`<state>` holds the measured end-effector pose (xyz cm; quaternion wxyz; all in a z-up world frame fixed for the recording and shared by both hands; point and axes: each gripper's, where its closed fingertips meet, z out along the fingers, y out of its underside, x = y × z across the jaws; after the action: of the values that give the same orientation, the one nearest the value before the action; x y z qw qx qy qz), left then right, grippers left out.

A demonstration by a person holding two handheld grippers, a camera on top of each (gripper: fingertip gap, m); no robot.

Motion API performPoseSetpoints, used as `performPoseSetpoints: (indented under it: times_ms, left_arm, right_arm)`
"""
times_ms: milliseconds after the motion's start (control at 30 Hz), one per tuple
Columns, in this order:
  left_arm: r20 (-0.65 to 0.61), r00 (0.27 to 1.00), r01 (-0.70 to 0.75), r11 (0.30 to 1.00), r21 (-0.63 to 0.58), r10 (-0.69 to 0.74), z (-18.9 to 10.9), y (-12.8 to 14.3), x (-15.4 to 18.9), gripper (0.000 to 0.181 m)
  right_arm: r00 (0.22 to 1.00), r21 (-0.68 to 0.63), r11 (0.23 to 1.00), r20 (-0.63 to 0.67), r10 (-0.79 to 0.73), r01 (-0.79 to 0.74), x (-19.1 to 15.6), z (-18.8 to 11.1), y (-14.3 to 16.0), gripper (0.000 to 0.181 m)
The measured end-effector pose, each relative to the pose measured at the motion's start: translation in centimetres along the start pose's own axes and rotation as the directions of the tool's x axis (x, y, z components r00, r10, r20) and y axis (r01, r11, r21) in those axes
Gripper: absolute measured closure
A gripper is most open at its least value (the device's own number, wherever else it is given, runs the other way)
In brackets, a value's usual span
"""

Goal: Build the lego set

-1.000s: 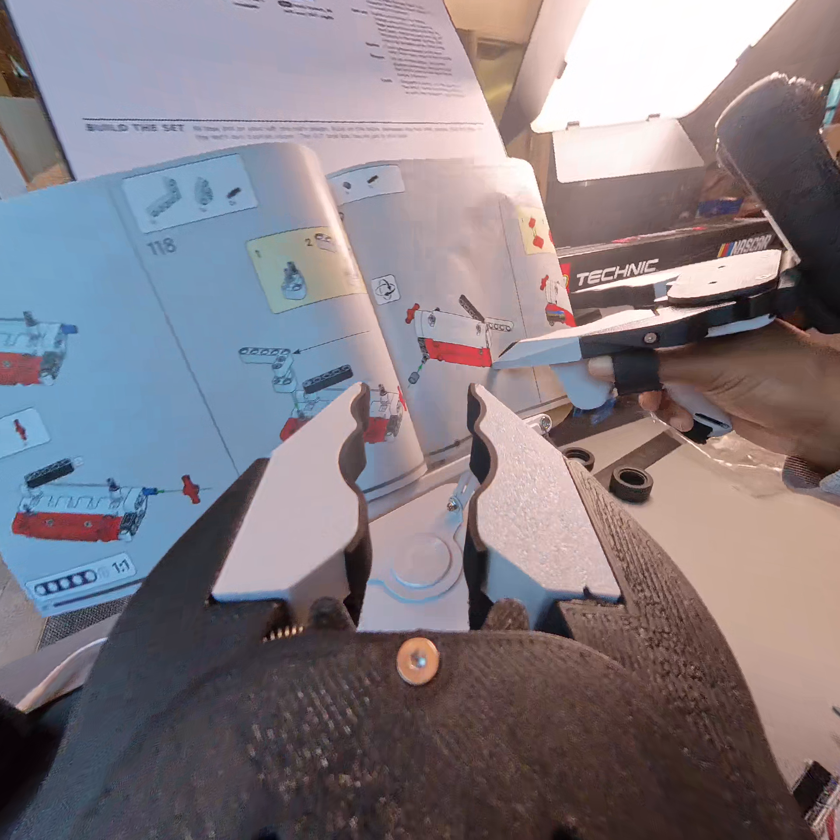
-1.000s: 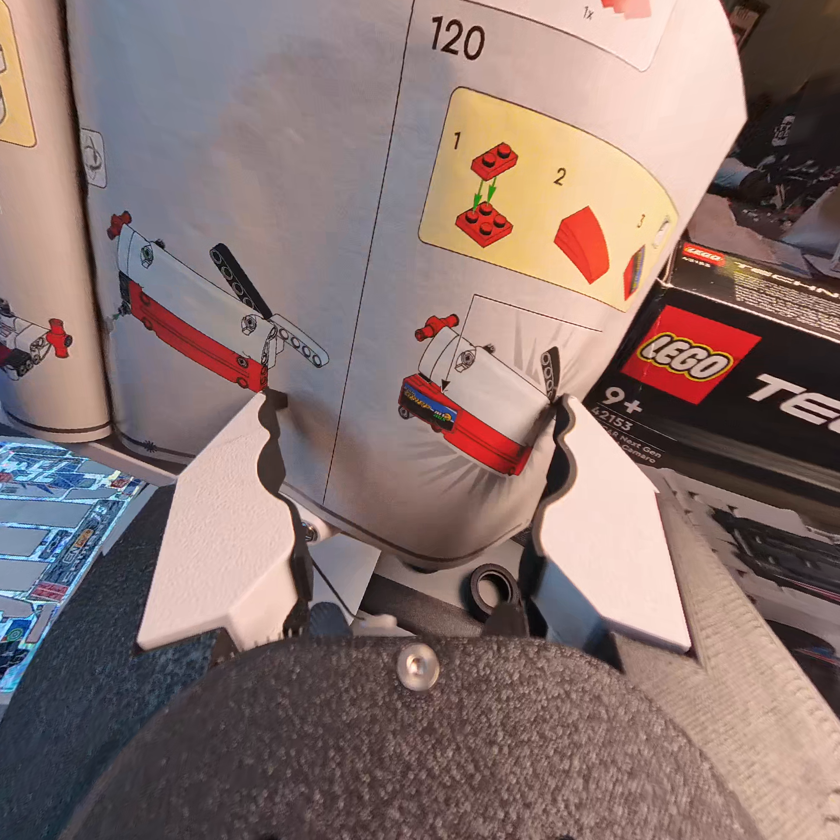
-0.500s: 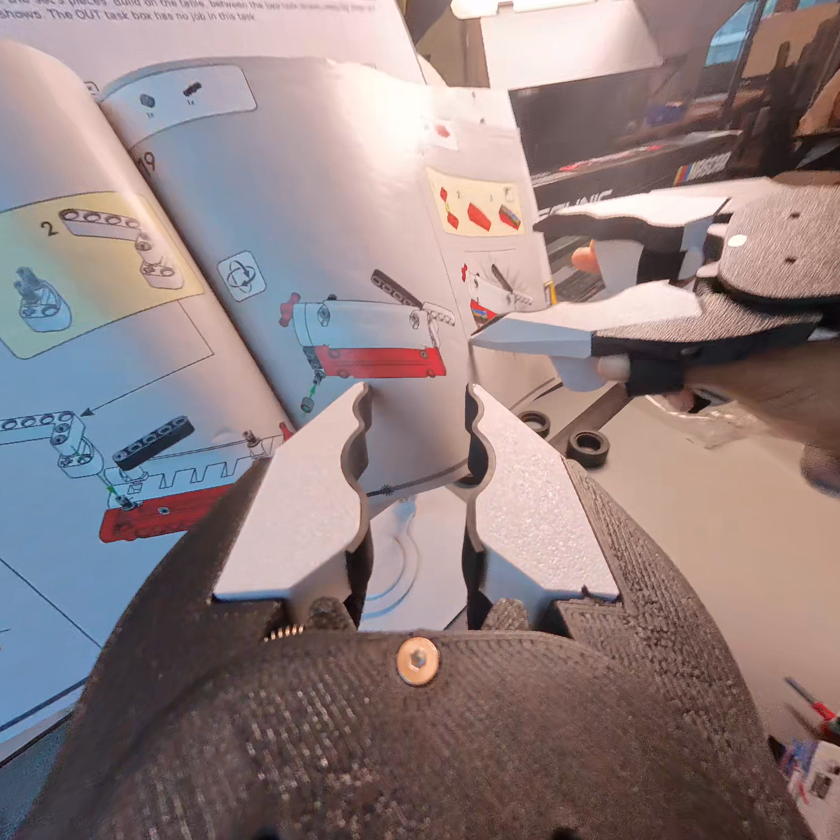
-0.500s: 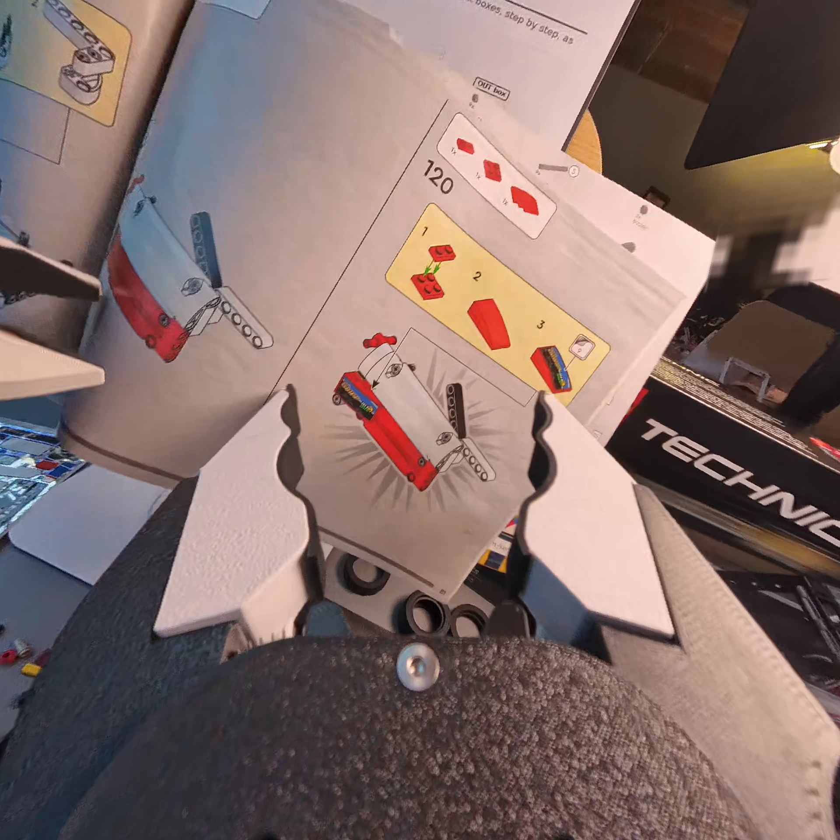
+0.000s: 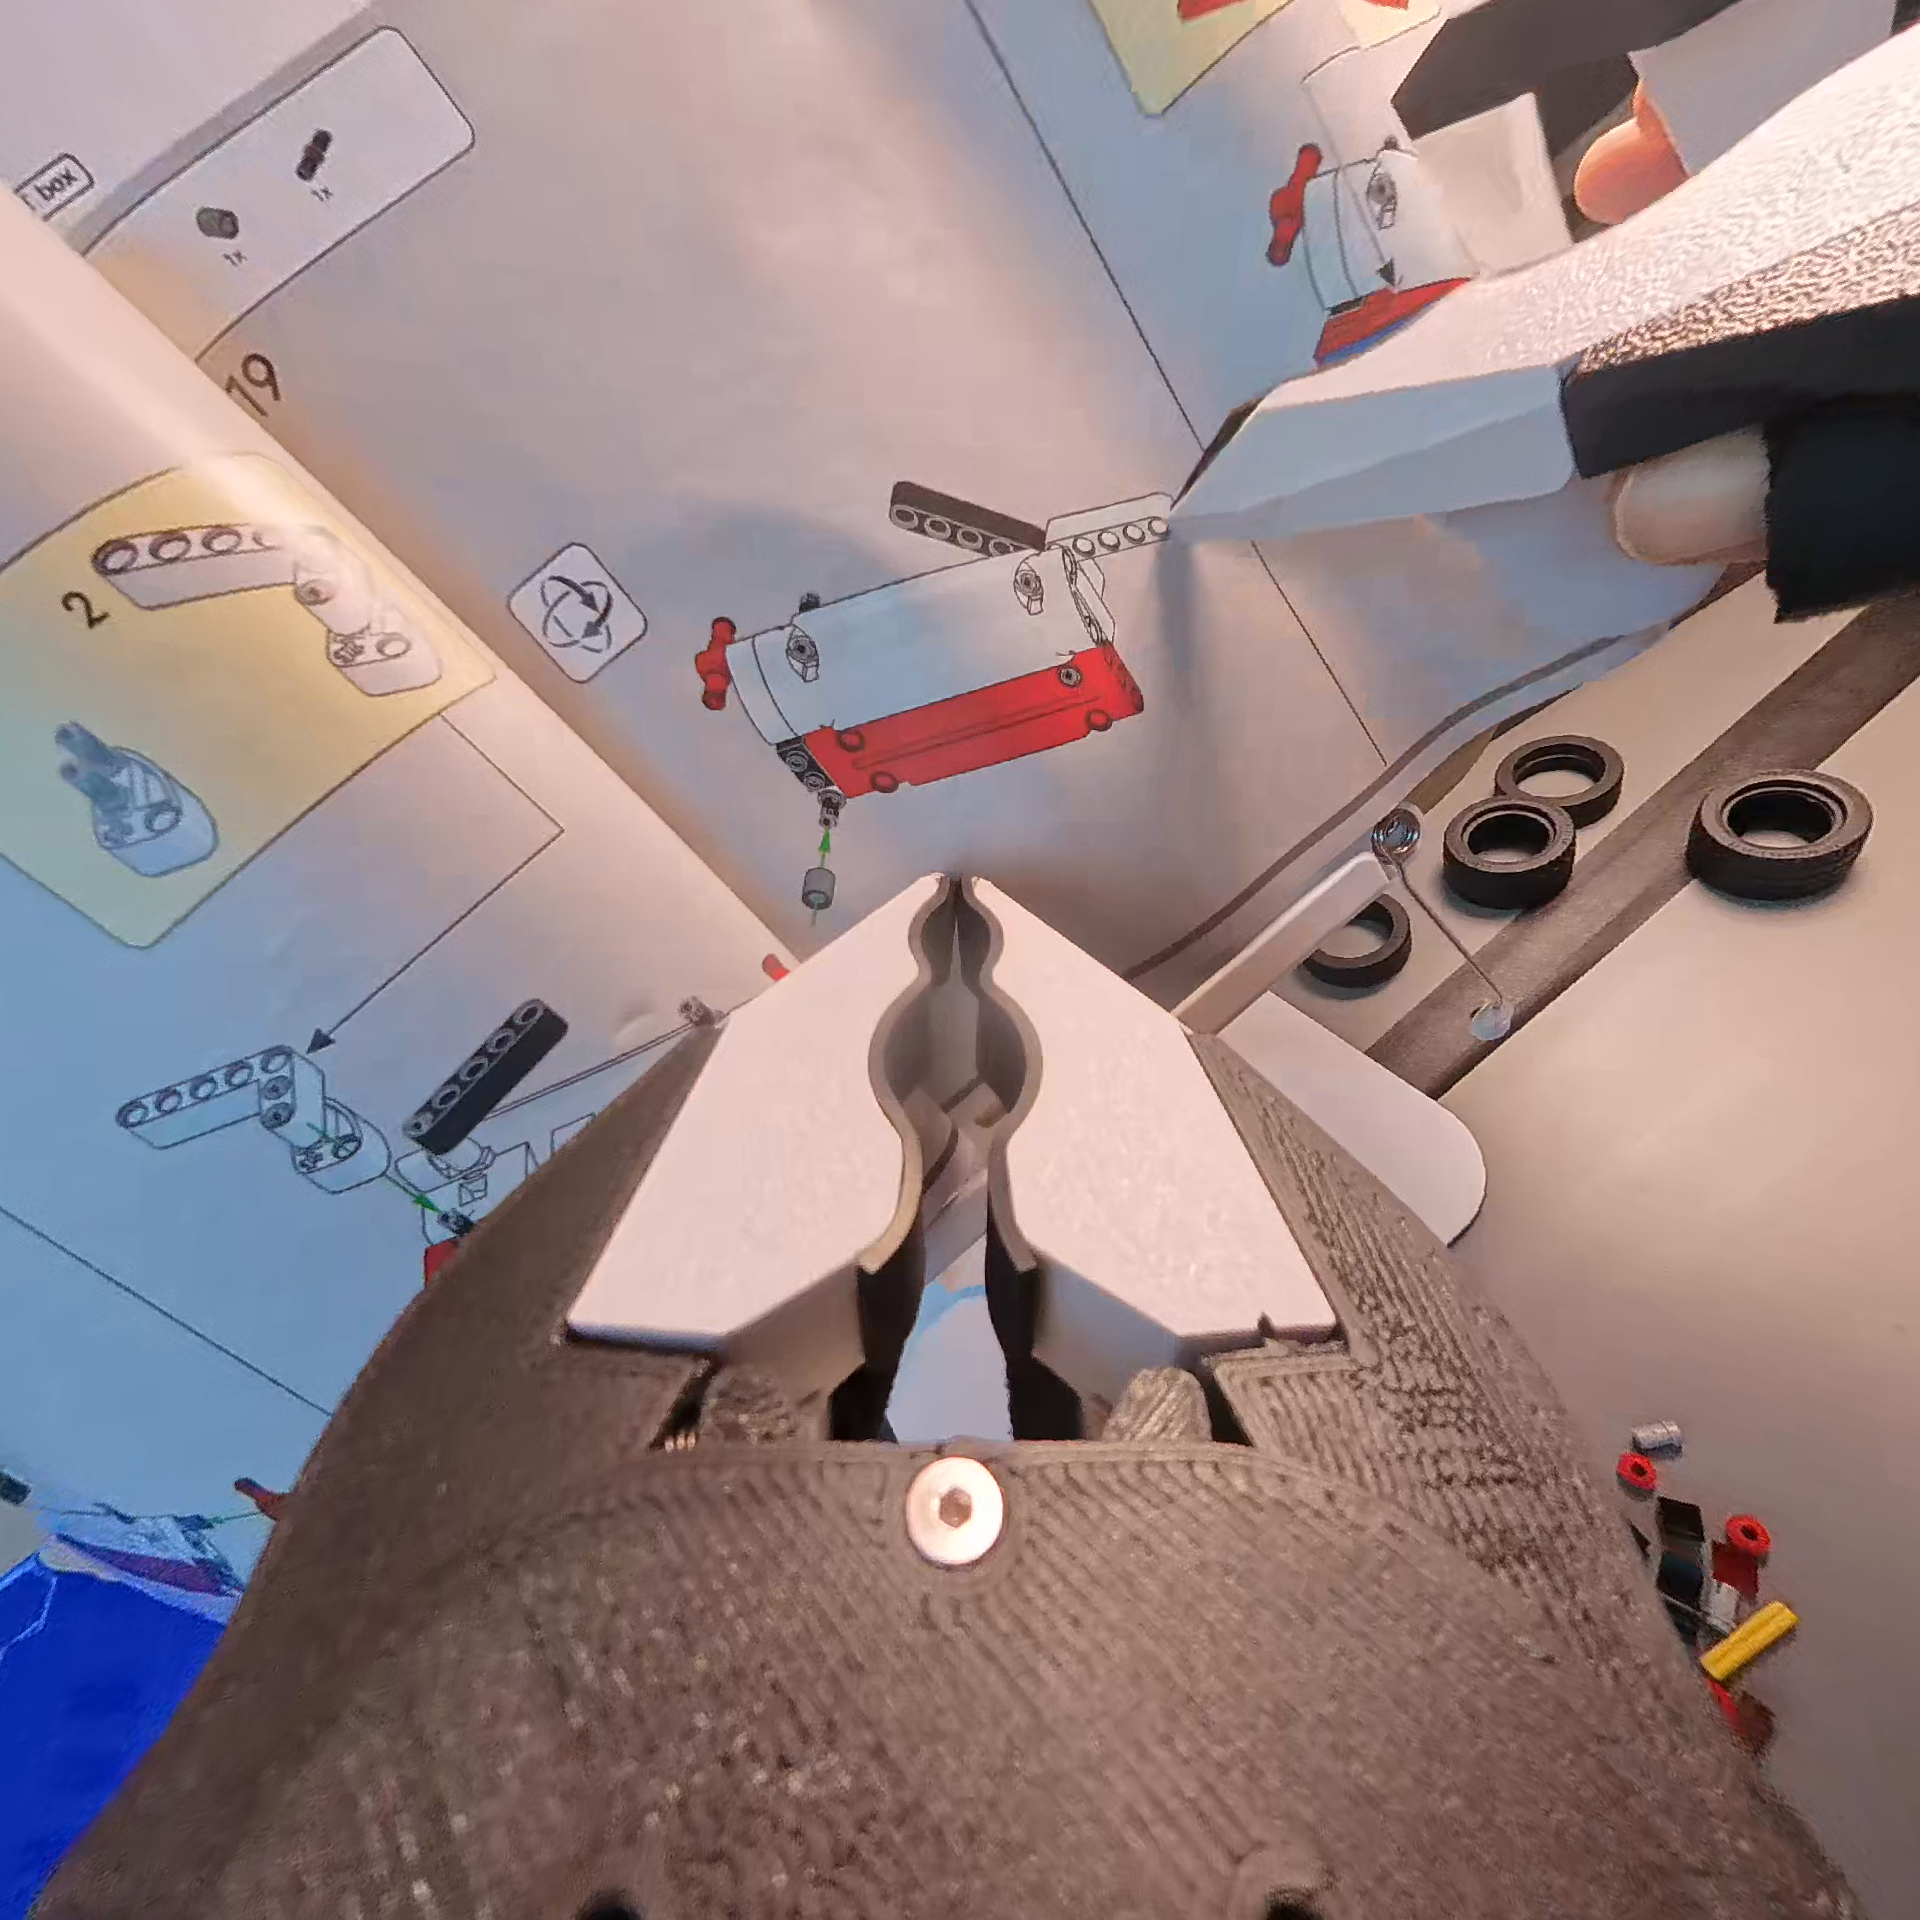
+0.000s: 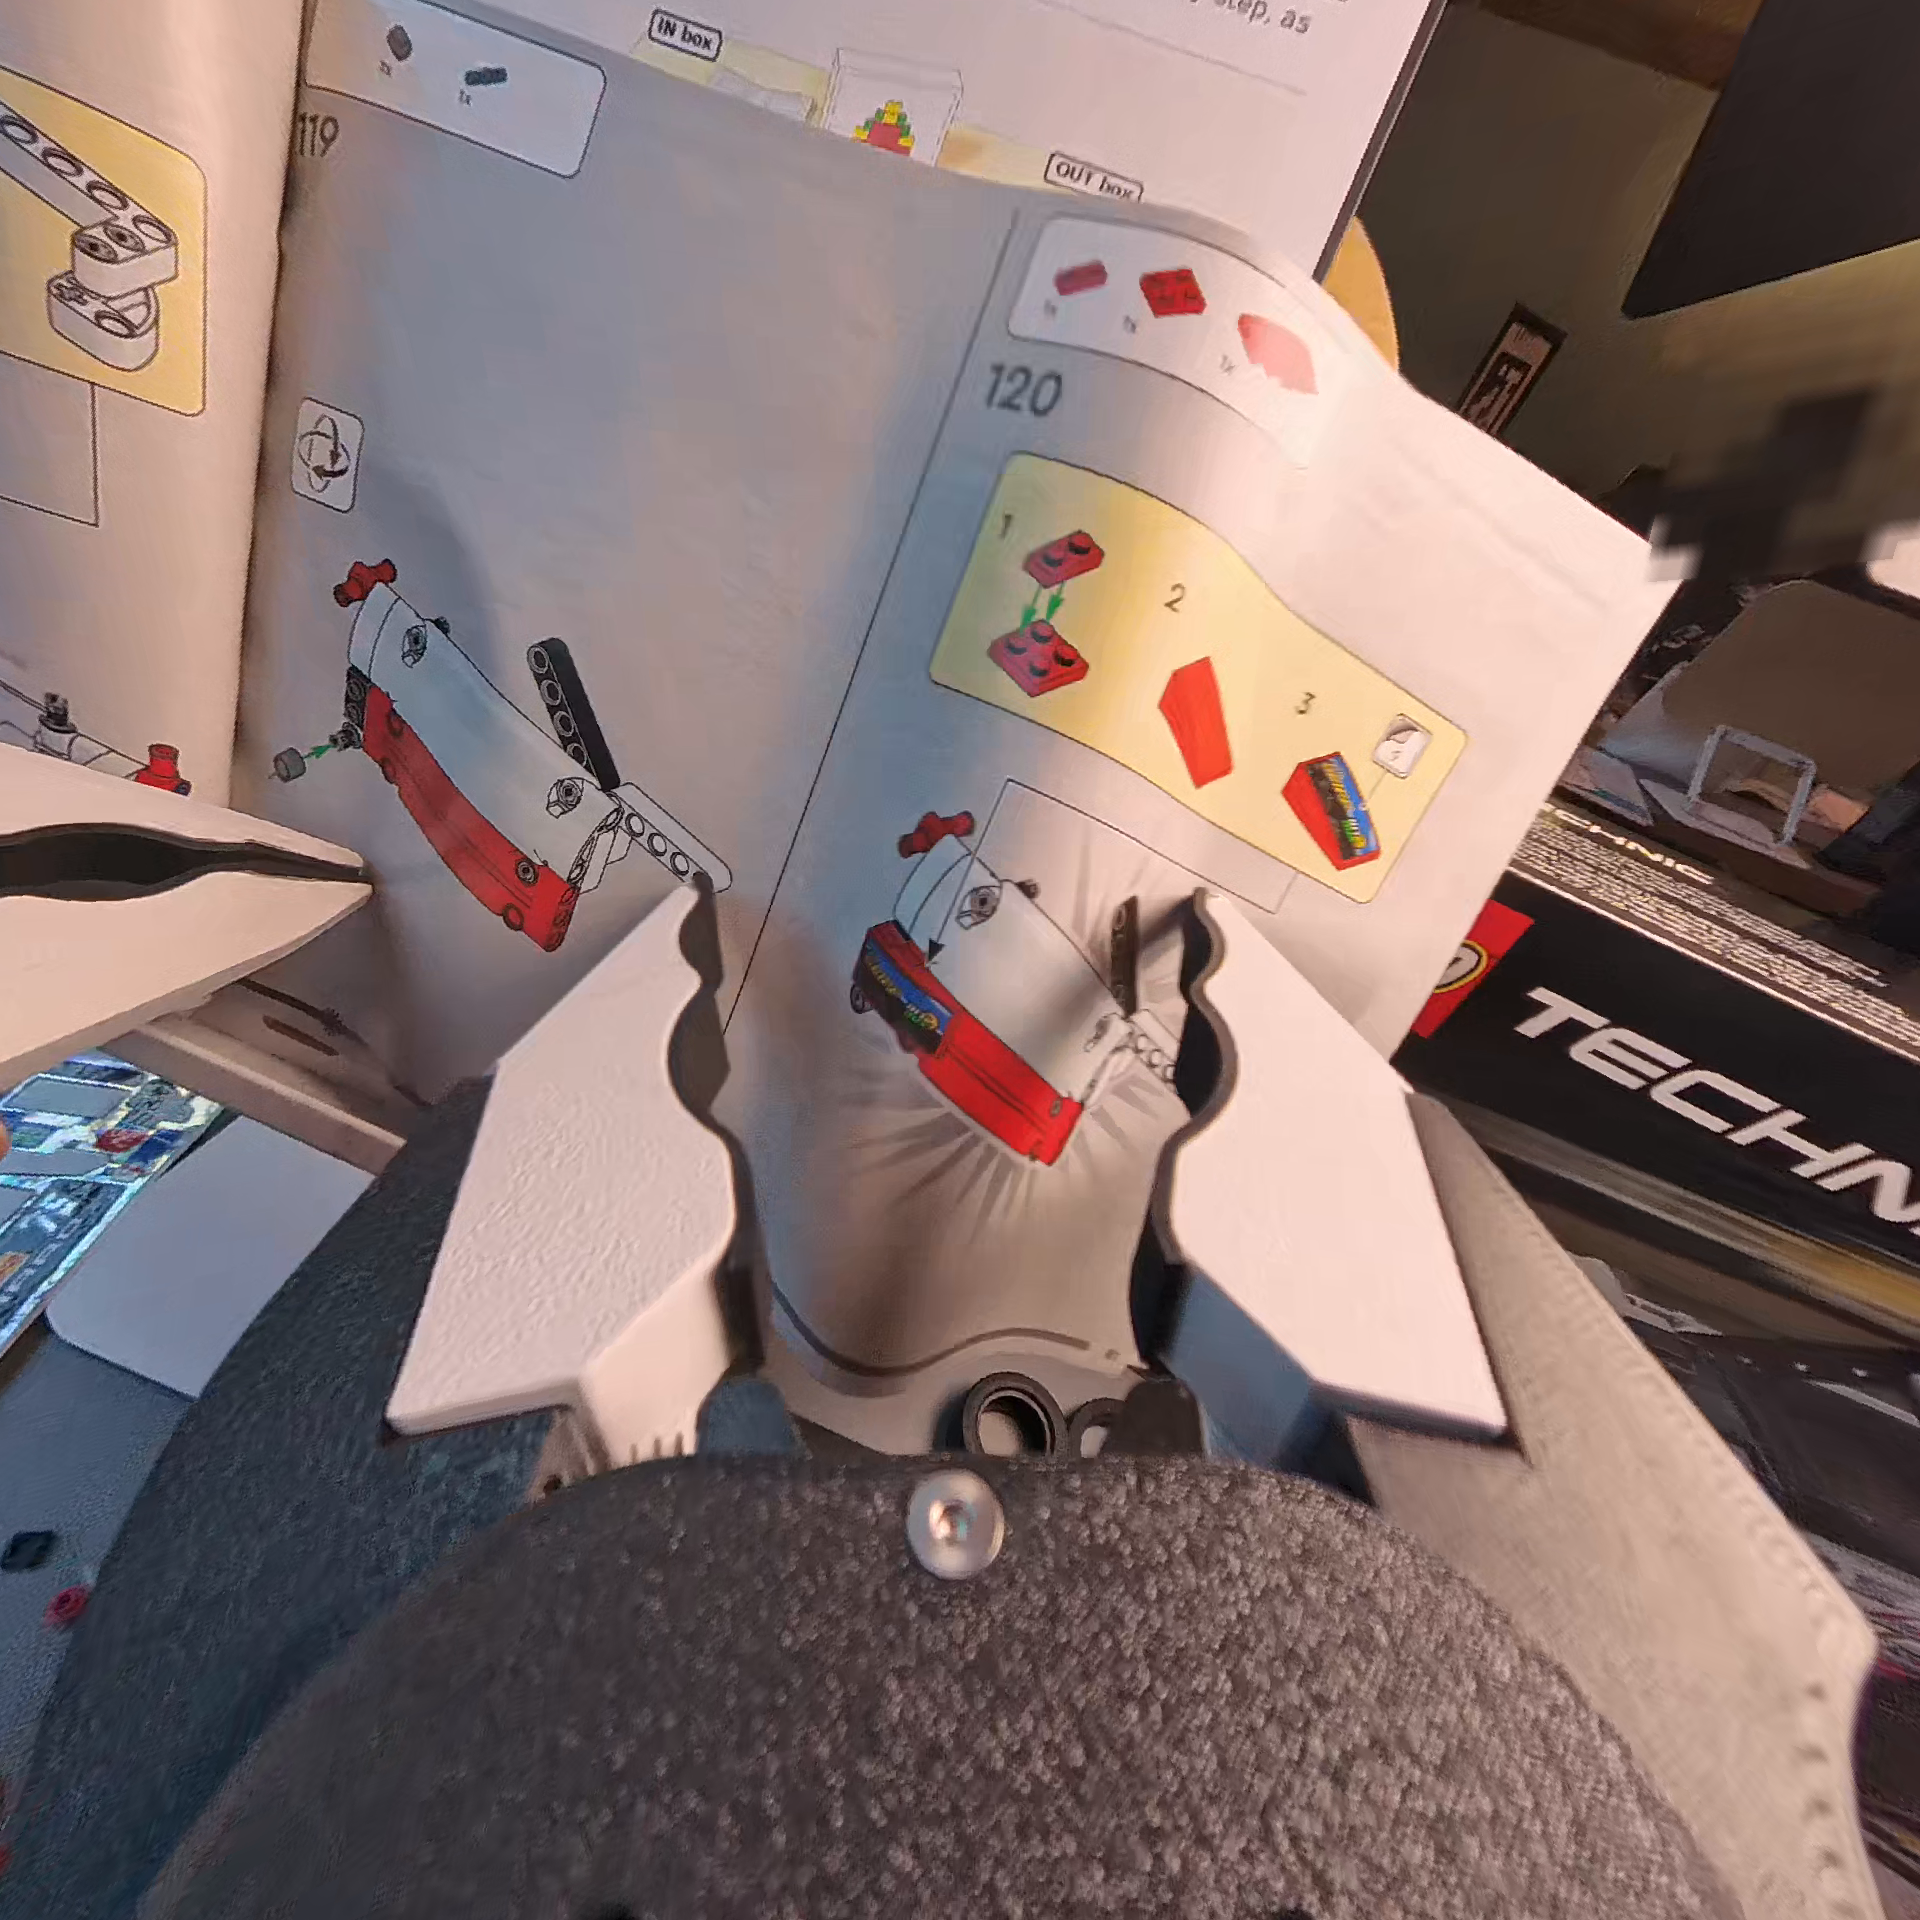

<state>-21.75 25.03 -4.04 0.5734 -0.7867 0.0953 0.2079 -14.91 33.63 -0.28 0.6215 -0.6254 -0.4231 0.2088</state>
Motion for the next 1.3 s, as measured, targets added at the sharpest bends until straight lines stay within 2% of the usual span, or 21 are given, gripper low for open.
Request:
performPoseSetpoints:
  times_ms: [33,100,167,200,333,500,600,767,867,933,1033,1133,1200,1300]
  left_arm:
    - [-0.007,1.000,0.009,1.000,0.004,-0.009,-0.1,0.0,0.0,0.181]
    - [-0.019,1.000,0.020,1.000,0.011,-0.020,-0.2,0.0,0.1,0.181]
    - [-0.023,0.999,0.025,1.000,0.009,-0.025,-0.3,0.1,0.2,0.181]
    - [-0.026,0.999,0.027,1.000,0.006,-0.027,-0.4,0.1,0.2,0.181]
    - [-0.052,0.998,0.031,0.999,0.019,-0.030,-0.7,0.1,0.5,0.179]
    - [-0.067,0.997,0.043,0.999,0.025,-0.041,-0.8,0.3,0.5,0.179]
    - [-0.067,0.997,0.042,0.999,0.027,-0.040,-0.7,0.3,0.5,0.179]
    - [-0.064,0.997,0.039,0.999,0.030,-0.037,-0.8,0.4,0.5,0.179]
    - [-0.070,0.997,0.040,0.999,0.032,-0.037,-0.9,0.3,0.6,0.178]
    - [-0.073,0.997,0.042,0.999,0.032,-0.039,-0.9,0.3,0.6,0.179]
    - [-0.076,0.996,0.048,0.999,0.023,-0.046,-0.9,0.3,0.5,0.180]
    - [-0.081,0.995,0.055,0.998,0.019,-0.053,-1.0,0.3,0.5,0.181]
    - [-0.081,0.995,0.056,0.998,0.019,-0.055,-1.0,0.3,0.5,0.181]
    - [-0.076,0.995,0.063,0.998,0.020,-0.061,-0.8,0.3,0.5,0.181]
  right_arm:
    - [1.000,0.015,1.000,0.003,-0.016,0.016,-0.2,-0.3,-0.2,0.111]
    - [0.998,0.015,0.998,0.014,-0.067,0.067,-0.8,-0.6,0.1,0.145]
    - [0.993,0.030,0.993,0.022,-0.115,0.114,-1.3,-0.8,0.4,0.160]
    - [0.992,0.048,0.991,0.019,-0.124,0.123,-1.3,-1.1,0.3,0.160]
    - [0.994,0.068,0.994,0.074,-0.085,0.080,-1.5,-2.6,0.7,0.136]
    - [0.991,0.009,1.000,0.127,-0.031,0.030,-0.8,-3.4,5.2,0.128]
    - [0.988,0.023,1.000,0.153,0.011,-0.015,-0.6,-4.1,6.4,0.126]
    - [0.968,0.103,0.984,0.222,0.120,-0.146,-0.9,-5.4,4.9,0.128]
    - [0.939,0.270,0.936,0.315,0.136,-0.226,-1.8,-7.8,2.0,0.129]
    - [0.937,0.317,0.924,0.335,0.101,-0.213,-2.4,-8.6,1.7,0.128]
    - [0.958,0.224,0.958,0.260,0.119,-0.180,-1.6,-7.2,4.6,0.111]
    - [0.968,0.140,0.967,0.161,0.190,-0.213,0.7,-5.6,7.2,0.102]
    - [0.973,0.125,0.968,0.098,0.207,-0.218,2.0,-4.8,7.6,0.091]
    - [0.965,0.063,0.967,0.104,0.241,-0.249,1.5,-3.2,7.5,0.080]
